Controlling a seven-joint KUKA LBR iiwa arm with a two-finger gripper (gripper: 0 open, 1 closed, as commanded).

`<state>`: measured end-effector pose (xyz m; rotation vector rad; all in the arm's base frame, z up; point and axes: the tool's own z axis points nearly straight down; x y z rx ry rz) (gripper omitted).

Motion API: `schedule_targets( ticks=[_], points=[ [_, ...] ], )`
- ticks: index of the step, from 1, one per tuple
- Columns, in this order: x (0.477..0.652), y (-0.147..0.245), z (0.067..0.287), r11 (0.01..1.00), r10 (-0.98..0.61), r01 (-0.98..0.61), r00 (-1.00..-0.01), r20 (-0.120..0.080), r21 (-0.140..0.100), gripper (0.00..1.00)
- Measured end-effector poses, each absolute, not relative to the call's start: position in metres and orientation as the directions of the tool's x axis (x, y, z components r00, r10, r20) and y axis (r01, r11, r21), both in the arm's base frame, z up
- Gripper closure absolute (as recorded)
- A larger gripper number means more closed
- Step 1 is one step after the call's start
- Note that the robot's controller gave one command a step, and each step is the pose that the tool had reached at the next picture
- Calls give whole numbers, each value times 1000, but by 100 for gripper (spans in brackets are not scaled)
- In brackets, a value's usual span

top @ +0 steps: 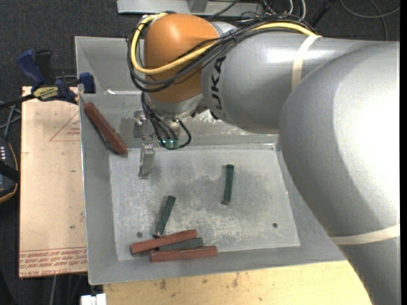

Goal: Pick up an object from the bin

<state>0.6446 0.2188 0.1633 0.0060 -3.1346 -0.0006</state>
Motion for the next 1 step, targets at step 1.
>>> schedule_targets(
  ticks=[1],
  points=[
    [647,218,169,1000,0,0,-1000,-1,2,0]
  ],
)
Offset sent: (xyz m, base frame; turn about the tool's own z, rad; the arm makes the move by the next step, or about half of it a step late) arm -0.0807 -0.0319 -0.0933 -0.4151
